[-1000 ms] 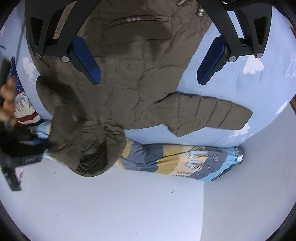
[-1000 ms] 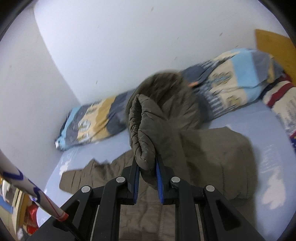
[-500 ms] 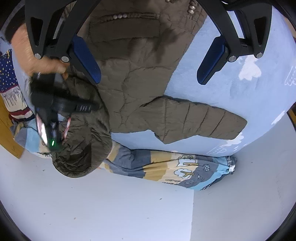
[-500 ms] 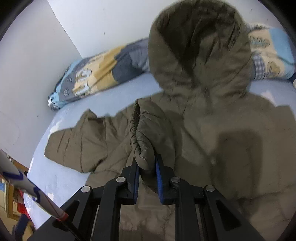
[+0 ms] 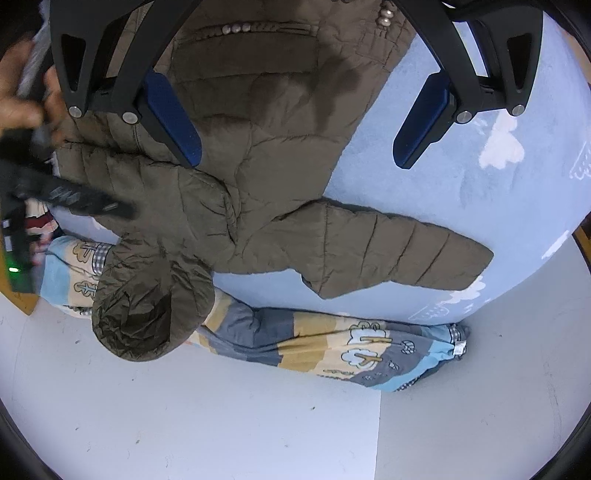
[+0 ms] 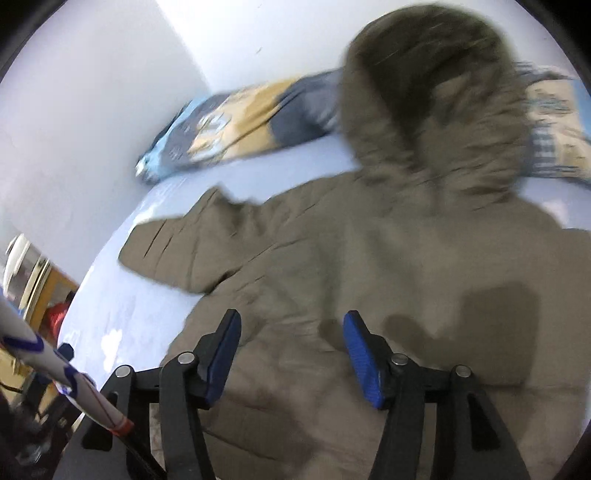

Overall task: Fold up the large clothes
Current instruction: 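Lift the sleeve cuff and fold it across the jacket body with the right gripper, then release the sleeve on the jacket body and withdraw the right gripper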

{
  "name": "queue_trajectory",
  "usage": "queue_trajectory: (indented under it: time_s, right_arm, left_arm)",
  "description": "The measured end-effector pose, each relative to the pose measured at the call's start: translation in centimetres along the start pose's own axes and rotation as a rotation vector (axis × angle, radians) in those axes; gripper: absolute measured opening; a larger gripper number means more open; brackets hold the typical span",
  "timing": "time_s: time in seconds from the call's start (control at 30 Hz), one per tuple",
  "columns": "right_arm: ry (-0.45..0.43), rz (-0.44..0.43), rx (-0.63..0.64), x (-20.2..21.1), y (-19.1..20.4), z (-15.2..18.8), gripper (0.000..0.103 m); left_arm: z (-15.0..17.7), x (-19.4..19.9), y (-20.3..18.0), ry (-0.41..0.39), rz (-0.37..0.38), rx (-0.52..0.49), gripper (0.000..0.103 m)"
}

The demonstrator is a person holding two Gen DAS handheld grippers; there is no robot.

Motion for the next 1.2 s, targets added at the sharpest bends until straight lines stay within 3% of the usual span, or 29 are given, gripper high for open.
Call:
queue_trajectory:
  time_s: [0.1, 0.27, 0.37, 0.43, 0.53, 0.6, 0.63, 0.67, 0.77, 0.87, 1.0, 1.13, 1.2]
  right_arm:
    - [-0.042, 0.152, -0.083, 1.3, -7.1, -1.1, 0.063]
    - [0.000, 0.385, -0.291, 1.2, -20.5, -0.2, 0.063]
    - [0.066, 0.442, -0.353, -0.4, -25.2, 1.8, 0.063]
    - [0.116, 0.397, -0.381, -2.3, -26.4, 3.3, 0.063]
    - [0.138, 0.395, -0.371, -3.5, -26.4, 4.1, 0.064]
    - [0.151, 0.475, -0.353, -3.1, -25.9, 3.7, 0.063]
    - [0.115, 0.539, -0.351, -1.9, -25.5, 2.8, 0.063]
    - [0.057, 0.538, -0.336, -0.9, -24.2, 1.5, 0.063]
    - [0.006, 0.433, -0.247, -0.7, -18.2, -0.5, 0.063]
    - [0.063, 0.251, -0.187, -3.1, -10.8, -0.5, 0.063]
    - [0.119, 0.242, -0.073, -6.3, -4.5, 1.1, 0.063]
    - [0.175, 0.325, -0.005, -9.2, -3.8, 3.2, 0.068]
    - [0.184, 0.309, -0.013, -8.5, -4.1, 3.2, 0.068]
  left_arm:
    - [0.3, -0.6, -0.3, 0.019, 0.000, 0.002, 0.103]
    - [0.3, -1.0, -1.2, 0.018, -0.005, -0.021, 0.103]
    - [0.5, -1.5, -1.3, 0.029, -0.011, -0.037, 0.103]
    - [0.6, -1.8, -1.3, 0.037, -0.013, -0.039, 0.103]
    - [0.6, -2.1, -0.9, 0.043, -0.021, -0.030, 0.103]
    - [0.5, -2.0, -0.7, 0.040, -0.020, -0.017, 0.103]
    - [0.5, -1.9, -0.6, 0.037, -0.019, -0.011, 0.103]
    - [0.4, -1.8, -0.6, 0.034, -0.021, -0.009, 0.103]
    - [0.5, -1.6, -0.7, 0.036, -0.020, -0.014, 0.103]
    - [0.6, -1.5, -0.6, 0.037, -0.022, -0.019, 0.103]
    - [0.6, -1.5, -0.3, 0.042, -0.022, -0.010, 0.103]
    - [0.6, -1.8, -0.1, 0.057, -0.024, -0.011, 0.103]
    - [0.6, -1.8, -0.1, 0.064, -0.012, -0.002, 0.103]
Point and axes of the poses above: each gripper's, at about its wrist camera, not at the fingertips, and x roughly against the way its jaws point, y to its left, z to its underside, the point moved 10 cm from there along -x, roughly the way its jaws point, and after that the axes turned 12 degrees about z, right-handed, at the moved point
